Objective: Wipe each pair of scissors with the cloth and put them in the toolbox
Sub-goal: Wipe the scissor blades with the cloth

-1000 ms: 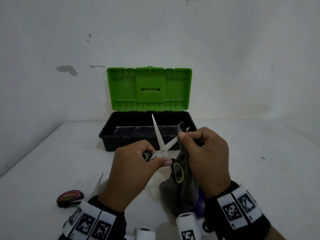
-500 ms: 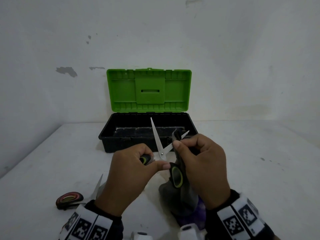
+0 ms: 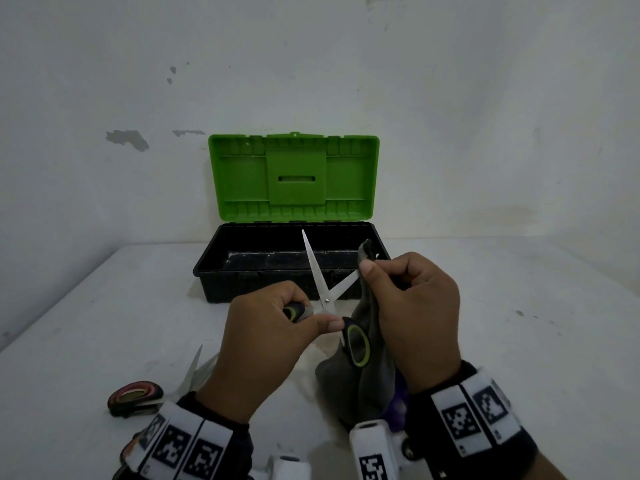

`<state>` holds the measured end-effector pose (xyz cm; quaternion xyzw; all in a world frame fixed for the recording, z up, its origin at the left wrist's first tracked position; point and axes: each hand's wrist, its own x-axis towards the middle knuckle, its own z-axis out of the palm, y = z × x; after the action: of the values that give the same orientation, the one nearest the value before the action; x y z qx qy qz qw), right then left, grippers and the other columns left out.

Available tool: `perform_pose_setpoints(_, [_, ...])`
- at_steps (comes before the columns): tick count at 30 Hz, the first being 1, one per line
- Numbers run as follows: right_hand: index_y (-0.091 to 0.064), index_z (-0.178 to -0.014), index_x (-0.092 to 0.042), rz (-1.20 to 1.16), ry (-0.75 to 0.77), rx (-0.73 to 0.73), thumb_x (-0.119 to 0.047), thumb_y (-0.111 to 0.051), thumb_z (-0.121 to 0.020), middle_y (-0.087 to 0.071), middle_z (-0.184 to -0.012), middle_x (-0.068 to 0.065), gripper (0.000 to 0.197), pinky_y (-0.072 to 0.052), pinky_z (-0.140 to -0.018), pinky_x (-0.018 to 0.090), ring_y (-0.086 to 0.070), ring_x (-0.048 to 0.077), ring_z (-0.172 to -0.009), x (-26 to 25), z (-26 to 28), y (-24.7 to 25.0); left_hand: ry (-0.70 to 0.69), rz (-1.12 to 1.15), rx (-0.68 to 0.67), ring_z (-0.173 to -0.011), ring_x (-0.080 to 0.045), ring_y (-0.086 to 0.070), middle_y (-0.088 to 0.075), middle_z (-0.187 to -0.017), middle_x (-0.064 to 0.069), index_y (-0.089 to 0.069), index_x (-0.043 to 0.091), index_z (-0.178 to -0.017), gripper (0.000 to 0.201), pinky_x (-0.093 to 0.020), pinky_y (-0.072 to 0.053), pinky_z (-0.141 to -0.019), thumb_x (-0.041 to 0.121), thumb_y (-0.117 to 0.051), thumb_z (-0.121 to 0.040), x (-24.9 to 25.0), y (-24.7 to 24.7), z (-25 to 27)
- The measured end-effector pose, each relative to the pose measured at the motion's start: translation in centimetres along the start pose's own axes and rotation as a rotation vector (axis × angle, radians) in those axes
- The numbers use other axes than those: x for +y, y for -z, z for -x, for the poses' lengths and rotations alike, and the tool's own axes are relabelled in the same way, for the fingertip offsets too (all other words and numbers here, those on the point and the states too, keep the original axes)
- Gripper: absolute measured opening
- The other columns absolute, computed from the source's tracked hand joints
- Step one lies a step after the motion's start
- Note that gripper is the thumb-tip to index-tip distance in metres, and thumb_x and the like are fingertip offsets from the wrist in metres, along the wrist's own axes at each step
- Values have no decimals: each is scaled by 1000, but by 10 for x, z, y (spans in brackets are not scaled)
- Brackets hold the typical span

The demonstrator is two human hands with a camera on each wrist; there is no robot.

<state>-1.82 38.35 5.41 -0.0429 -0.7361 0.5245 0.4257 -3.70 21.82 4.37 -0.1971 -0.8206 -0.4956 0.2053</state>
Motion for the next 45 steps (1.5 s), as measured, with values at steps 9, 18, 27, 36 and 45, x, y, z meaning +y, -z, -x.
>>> perform_pose_setpoints(9, [-73, -69, -17, -10, -30, -49, -20, -80, -81, -71, -63, -7, 14, -47, -55, 12, -64, 4, -58, 8, -8, 4, 33, 1, -13, -48, -2, -45, -51, -49, 11, -60, 25, -62, 37, -12, -41, -47, 53, -82, -51, -6, 1, 2])
perform_pose_setpoints(18, [-74, -72, -18, -39, -54, -81, -20, -81, -81, -74, -66, -3, 11, -55, -59, 23, -68, 9, -59, 1, -33, 28, 19, -13, 50, -47, -5, -43, -47, -48, 6, -59, 18, -60, 36, -12, -39, -44, 39, -89, -56, -8, 4, 3])
perform_pose_setpoints(27, [-72, -74, -20, 126, 102, -286, -16, -77, -84, -68, -67, -12, 12, -47, -59, 8, -65, 2, -68, -7, 17, -2, -190, -251, 83, -47, 4, -39, -44, -57, 18, -56, 24, -68, 33, -9, -32, -49, 39, -85, -64, -4, -7, 3])
perform_pose_setpoints(36, [-70, -70, -19, 124, 71, -176, -16, -76, -85, -66, -61, -13, 17, -42, -57, 5, -64, 1, -66, -7, 6, -5, -324, -305, 116, -45, -3, -39, -52, -54, 5, -60, 12, -66, 33, -14, -39, -45, 41, -76, -69, -9, -5, 3])
perform_pose_setpoints(45, [-65, -66, -16, 113, 8, -135, -16, -74, -86, -66, -62, -6, 22, -44, -56, 11, -62, 7, -64, 1, 0, -4, -382, -341, 109, -45, -3, -37, -48, -53, 6, -58, 13, -64, 33, -19, -42, -42, 40, -75, -70, -17, -8, 3])
